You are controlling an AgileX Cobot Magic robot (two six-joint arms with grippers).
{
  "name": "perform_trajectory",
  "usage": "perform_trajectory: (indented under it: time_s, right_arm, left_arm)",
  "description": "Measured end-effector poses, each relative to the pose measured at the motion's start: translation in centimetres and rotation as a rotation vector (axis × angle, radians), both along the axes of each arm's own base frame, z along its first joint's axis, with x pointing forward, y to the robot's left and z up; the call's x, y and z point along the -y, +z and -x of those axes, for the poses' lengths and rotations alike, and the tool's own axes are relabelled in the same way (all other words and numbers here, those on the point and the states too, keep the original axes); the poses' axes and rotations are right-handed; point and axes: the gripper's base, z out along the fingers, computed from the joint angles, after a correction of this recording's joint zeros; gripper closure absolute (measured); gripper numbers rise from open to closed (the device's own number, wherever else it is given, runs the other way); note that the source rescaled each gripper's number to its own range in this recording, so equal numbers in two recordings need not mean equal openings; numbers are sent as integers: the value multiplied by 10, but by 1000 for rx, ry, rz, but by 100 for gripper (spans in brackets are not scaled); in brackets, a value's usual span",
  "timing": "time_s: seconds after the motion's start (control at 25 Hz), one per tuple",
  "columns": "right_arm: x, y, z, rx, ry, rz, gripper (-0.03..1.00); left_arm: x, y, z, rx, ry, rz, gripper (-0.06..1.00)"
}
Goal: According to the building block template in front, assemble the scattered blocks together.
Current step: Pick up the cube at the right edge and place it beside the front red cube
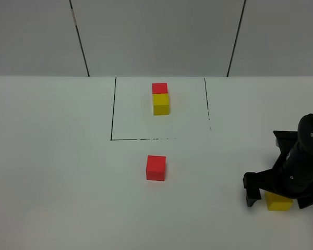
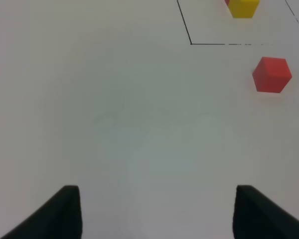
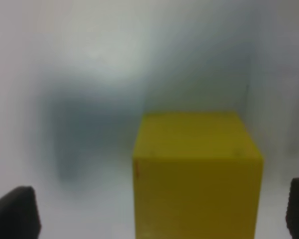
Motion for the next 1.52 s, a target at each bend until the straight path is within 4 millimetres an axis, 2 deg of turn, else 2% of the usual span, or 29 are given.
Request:
perform_trajectory:
  time_s: [0.24,0.96,1.08,1.2,1.52]
  right_arm:
    - [2,-16,7,-18,-4,6,-3]
    - [2,-17,5,31,-5,4,-1]
    - [2,-17,5,30,-1,8,7]
    - [4,-18,6,30,9,17,22]
    - [4,-18,3,64,13,18,71]
  left_arm:
    - [0,0,0,0,0,0,57]
    - [0,0,0,0,0,0,57]
    - [0,0,0,0,0,0,57]
    - [0,0,0,0,1,1,57]
    - [0,0,0,0,1,1,57]
